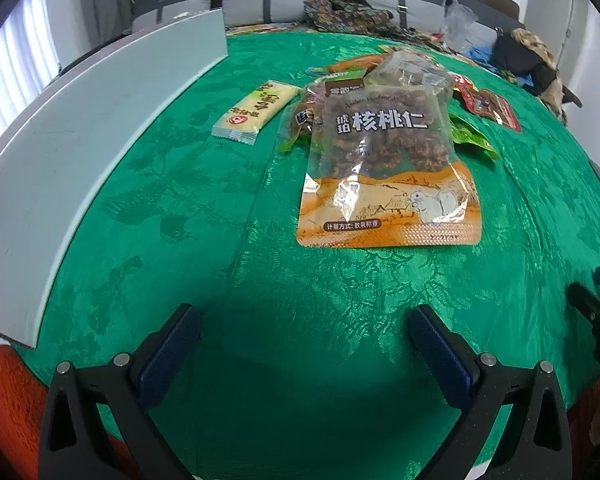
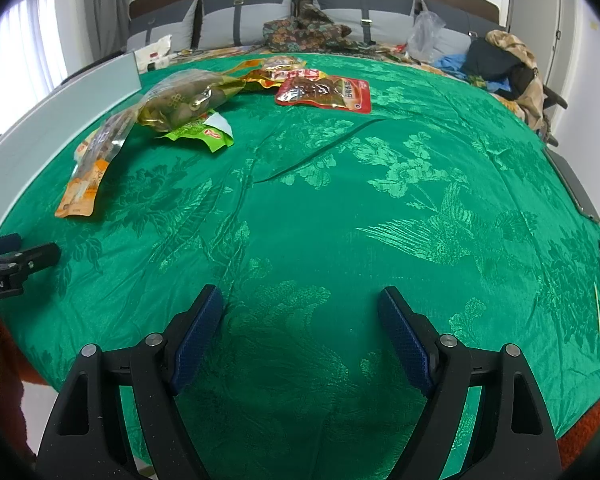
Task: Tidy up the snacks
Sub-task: 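Grasp the walnut bag with the left tool while the right tool grasps the green sausage pack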
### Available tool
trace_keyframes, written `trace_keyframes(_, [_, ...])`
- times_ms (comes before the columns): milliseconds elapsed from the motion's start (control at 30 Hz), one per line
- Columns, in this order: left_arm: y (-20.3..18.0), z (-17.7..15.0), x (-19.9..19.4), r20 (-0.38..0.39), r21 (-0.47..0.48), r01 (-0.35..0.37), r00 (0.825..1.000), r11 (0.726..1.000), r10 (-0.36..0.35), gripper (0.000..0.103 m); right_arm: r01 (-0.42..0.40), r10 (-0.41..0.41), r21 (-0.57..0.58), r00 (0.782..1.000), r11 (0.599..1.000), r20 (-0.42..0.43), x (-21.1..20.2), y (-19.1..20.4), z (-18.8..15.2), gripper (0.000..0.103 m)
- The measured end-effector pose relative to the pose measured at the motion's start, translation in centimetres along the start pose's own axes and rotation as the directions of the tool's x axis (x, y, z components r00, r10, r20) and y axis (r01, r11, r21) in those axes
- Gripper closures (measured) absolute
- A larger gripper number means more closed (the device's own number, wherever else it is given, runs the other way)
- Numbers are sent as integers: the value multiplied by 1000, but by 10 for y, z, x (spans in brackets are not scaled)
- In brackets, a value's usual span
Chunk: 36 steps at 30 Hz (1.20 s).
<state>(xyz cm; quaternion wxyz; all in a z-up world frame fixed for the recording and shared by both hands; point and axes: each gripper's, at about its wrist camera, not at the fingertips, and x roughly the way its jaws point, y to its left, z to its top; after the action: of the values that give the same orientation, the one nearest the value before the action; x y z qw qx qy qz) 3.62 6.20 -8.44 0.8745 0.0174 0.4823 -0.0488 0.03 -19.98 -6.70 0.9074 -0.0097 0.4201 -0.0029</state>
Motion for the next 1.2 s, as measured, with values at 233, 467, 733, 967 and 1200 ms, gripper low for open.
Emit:
trace_keyframes(233, [15,12,-1,-59,-52,46,997,998,-49,0,0,0,0,1000,1000,2,0,0,-1,19])
trace_keyframes(467, [14,61,-12,-44,11,171,984,985,-170,0,1,-1,1,1000,1000,4,-1,0,-1,19])
trace_keyframes(733, [-17,117,37,-169,1,231,959,973,-227,0,1,-1,1,1000,1000,5,-1,1,-1,19])
trace_keyframes(967, [-44,112,59,-191,112,68,980,991,-46,15,0,0,0,1000,1000,4,0,0,-1,19])
trace_keyframes(1200, [-3,87,18,-113,14,136,985,991,-134,41,-5,5,-4,1000,1000,6,-3,0,-3,19])
